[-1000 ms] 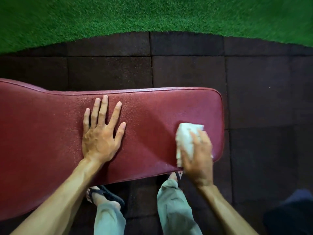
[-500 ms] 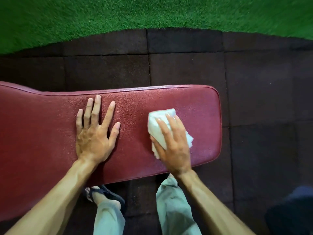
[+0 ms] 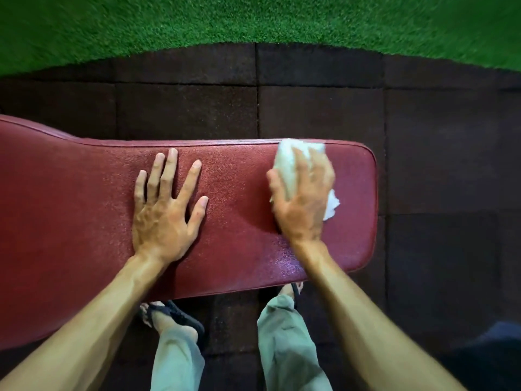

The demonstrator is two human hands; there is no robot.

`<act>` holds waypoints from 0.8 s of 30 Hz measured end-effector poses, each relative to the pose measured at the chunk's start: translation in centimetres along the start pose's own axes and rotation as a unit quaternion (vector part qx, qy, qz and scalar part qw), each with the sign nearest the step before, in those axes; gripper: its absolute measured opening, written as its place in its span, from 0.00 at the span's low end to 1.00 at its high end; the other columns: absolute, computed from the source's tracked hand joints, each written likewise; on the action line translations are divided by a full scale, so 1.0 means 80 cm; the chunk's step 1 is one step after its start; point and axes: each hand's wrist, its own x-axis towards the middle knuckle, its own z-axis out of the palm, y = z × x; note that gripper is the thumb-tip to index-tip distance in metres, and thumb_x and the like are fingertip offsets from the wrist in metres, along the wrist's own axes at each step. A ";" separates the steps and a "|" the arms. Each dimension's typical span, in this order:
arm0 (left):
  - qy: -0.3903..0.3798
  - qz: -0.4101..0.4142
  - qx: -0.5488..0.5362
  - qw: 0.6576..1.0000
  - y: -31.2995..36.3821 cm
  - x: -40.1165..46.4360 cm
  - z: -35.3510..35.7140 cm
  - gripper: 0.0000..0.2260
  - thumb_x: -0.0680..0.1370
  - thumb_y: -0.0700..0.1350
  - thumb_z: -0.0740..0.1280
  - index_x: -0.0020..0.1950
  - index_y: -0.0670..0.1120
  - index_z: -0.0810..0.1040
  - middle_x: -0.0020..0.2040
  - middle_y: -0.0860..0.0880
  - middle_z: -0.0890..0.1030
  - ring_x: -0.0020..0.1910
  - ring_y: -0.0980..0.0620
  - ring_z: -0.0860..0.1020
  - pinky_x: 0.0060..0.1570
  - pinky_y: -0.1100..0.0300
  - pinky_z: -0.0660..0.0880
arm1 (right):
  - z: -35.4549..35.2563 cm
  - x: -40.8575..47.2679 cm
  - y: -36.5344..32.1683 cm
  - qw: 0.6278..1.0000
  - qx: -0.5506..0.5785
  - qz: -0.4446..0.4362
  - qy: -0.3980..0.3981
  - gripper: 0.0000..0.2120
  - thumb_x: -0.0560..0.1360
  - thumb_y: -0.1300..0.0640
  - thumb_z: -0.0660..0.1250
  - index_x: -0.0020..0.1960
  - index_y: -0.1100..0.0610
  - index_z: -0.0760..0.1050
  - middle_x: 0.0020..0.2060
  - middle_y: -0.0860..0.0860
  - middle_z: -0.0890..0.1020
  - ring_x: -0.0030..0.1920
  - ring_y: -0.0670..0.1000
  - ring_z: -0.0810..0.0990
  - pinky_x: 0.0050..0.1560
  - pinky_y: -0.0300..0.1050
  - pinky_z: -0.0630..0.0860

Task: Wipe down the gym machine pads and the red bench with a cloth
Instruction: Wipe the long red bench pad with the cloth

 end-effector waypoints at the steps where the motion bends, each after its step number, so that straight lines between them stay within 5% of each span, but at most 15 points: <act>1: 0.000 0.001 0.001 1.000 0.000 -0.001 0.000 0.27 0.81 0.59 0.53 0.79 0.55 0.55 0.81 0.45 0.51 0.81 0.45 0.50 0.78 0.44 0.49 | -0.003 -0.023 -0.007 0.999 0.005 -0.027 -0.024 0.27 0.78 0.44 0.67 0.71 0.57 0.72 0.70 0.60 0.72 0.71 0.63 0.68 0.73 0.57 0.65; 7: 0.008 0.001 -0.007 1.000 -0.002 -0.001 0.000 0.27 0.81 0.59 0.54 0.79 0.55 0.56 0.81 0.45 0.52 0.81 0.45 0.51 0.78 0.44 0.50 | -0.038 -0.112 0.052 0.988 -0.016 -0.102 -0.111 0.27 0.80 0.47 0.67 0.74 0.53 0.64 0.73 0.59 0.69 0.74 0.64 0.67 0.72 0.61 0.67; 12: 0.003 -0.001 -0.022 1.000 -0.001 -0.002 -0.001 0.27 0.81 0.59 0.54 0.79 0.56 0.55 0.81 0.46 0.51 0.81 0.46 0.50 0.79 0.44 0.49 | -0.063 -0.095 0.096 0.996 -0.021 0.057 -0.070 0.28 0.80 0.43 0.62 0.75 0.55 0.66 0.73 0.59 0.69 0.74 0.62 0.65 0.74 0.57 0.62; 17: 0.004 0.003 -0.012 1.000 -0.003 -0.002 0.002 0.27 0.81 0.59 0.53 0.80 0.56 0.54 0.81 0.45 0.52 0.81 0.45 0.50 0.78 0.44 0.49 | -0.022 -0.057 0.043 0.984 -0.006 0.172 0.048 0.26 0.79 0.46 0.66 0.73 0.57 0.68 0.69 0.58 0.73 0.70 0.61 0.69 0.74 0.52 0.61; 20: 0.011 0.008 -0.005 1.000 -0.004 -0.002 0.003 0.27 0.82 0.59 0.52 0.80 0.56 0.53 0.81 0.45 0.52 0.81 0.45 0.50 0.78 0.44 0.49 | -0.015 -0.083 0.009 0.996 0.004 0.085 -0.014 0.27 0.80 0.46 0.66 0.74 0.56 0.66 0.71 0.57 0.71 0.72 0.60 0.67 0.76 0.50 0.62; 24: 0.012 0.014 -0.013 1.000 -0.005 -0.005 0.003 0.26 0.82 0.60 0.52 0.80 0.56 0.53 0.81 0.45 0.51 0.81 0.45 0.50 0.79 0.44 0.49 | -0.029 -0.116 0.020 0.996 -0.042 -0.008 -0.073 0.29 0.80 0.43 0.65 0.76 0.52 0.64 0.75 0.55 0.67 0.75 0.61 0.64 0.73 0.61 0.65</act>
